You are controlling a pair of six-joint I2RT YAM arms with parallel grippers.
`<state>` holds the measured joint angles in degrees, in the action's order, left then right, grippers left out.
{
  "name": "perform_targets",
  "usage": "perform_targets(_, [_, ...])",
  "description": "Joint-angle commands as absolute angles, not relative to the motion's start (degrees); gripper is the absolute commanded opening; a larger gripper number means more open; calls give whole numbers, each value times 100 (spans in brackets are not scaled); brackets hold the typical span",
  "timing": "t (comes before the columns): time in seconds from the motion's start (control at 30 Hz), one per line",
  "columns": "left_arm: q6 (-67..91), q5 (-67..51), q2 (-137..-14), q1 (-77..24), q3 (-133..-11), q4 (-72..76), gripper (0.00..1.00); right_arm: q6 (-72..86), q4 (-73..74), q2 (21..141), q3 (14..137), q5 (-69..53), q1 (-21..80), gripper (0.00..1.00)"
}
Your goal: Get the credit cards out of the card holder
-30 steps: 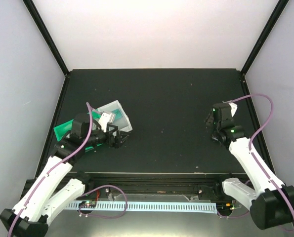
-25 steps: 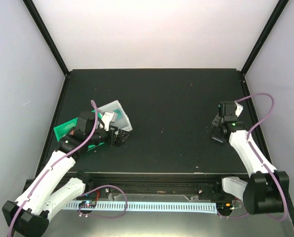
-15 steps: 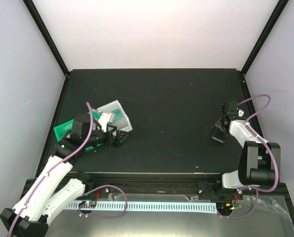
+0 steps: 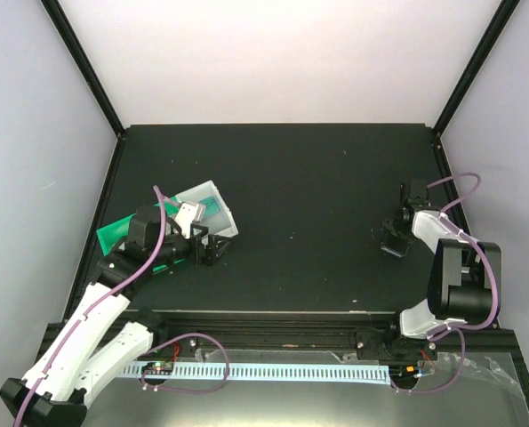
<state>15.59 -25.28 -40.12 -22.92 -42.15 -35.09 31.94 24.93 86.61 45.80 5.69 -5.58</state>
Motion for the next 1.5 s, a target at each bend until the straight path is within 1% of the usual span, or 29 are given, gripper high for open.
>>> perform_targets(0.0, [1473, -2498, -3964, -2312, -4221, -3454, 99, 2861, 2703, 8789, 4774, 89, -384, 43])
perform_targets(0.2, [1424, -2482, -3852, -2312, -4236, -3507, 99, 2795, 2759, 8944, 4813, -315, 110, 42])
perform_targets(0.47, [1487, -2327, -3764, -2311, -4217, -3513, 99, 2891, 2553, 8866, 4580, -884, 544, 41])
perform_targets(0.53, [1489, -2291, -3743, -2312, -4217, -3515, 99, 2880, 2671, 8714, 4620, -676, 545, 41])
perform_targets(0.63, [1480, -2304, -3711, -2312, -4201, -3493, 99, 2801, 3023, 8493, 4844, 170, 514, 41])
perform_targets(0.67, [1485, -2324, -3723, -2312, -4193, -3490, 99, 2762, 3172, 8460, 4956, 536, 469, 42])
perform_targets(0.73, [1477, -2358, -3741, -2312, -4185, -3483, 99, 2705, 3347, 8420, 5095, 846, 272, 51])
perform_targets(0.87, [1480, -2386, -3829, -2307, -4182, -3476, 99, 2629, 3221, 8269, 5052, 788, -182, 69])
perform_targets(0.97, [1471, -2409, -3879, -2311, -4191, -3468, 99, 2590, 3162, 8306, 5070, 708, -459, 80])
perform_targets(1.03, [1428, -2487, -3912, -2312, -4200, -3480, 99, 2604, 3110, 8386, 5091, 540, -661, 95])
perform_targets(1.07, [1378, -2565, -3926, -2312, -4215, -3490, 99, 2610, 3073, 8431, 5103, 397, -774, 99])
perform_targets(1.23, [1287, -2717, -3866, -2312, -4244, -3497, 99, 2665, 2950, 8855, 5262, 44, -1142, 100])
perform_targets(1.47, [1256, -2711, -3755, -2312, -4217, -3466, 99, 2444, 2813, 9354, 5329, -164, -1230, 100])
